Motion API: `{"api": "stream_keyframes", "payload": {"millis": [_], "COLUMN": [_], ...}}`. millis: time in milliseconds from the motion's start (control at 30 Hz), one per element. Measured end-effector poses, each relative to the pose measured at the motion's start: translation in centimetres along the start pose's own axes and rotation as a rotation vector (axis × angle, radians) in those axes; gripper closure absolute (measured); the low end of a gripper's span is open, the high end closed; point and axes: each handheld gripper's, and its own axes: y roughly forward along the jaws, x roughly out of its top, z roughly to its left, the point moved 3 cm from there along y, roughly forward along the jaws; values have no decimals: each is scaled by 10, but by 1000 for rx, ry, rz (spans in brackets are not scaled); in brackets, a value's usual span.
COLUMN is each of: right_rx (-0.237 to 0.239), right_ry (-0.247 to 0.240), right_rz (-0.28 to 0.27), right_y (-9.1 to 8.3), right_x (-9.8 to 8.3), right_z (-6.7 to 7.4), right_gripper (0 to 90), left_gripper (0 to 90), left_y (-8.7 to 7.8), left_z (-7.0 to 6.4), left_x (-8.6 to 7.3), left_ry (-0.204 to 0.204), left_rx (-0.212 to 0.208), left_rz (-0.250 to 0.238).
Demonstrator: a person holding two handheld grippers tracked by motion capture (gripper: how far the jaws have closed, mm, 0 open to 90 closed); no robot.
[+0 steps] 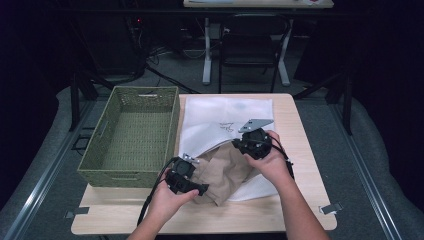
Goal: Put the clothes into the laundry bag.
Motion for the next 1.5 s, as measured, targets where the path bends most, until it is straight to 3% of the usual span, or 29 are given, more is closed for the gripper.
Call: {"api": "stream_keyframes", "payload": {"millis": [467, 733, 1500], "right_rx": [3, 3, 0], "right_ry": [-3, -3, -4], "right_rz": [3, 1, 3], "right_y": [0, 1, 1], "right_x": [0, 0, -1], "right_z": [2, 2, 3], "right_gripper": [880, 880, 880], "left_gripper": [277, 358, 555], "left_y": [17, 22, 28], "left_z": [-2, 1, 0], "left_x": [-5, -6, -11], "left_ry": [3, 2, -5], "left_rx": [-18, 8, -43], "left_rz": [29, 32, 5]}}
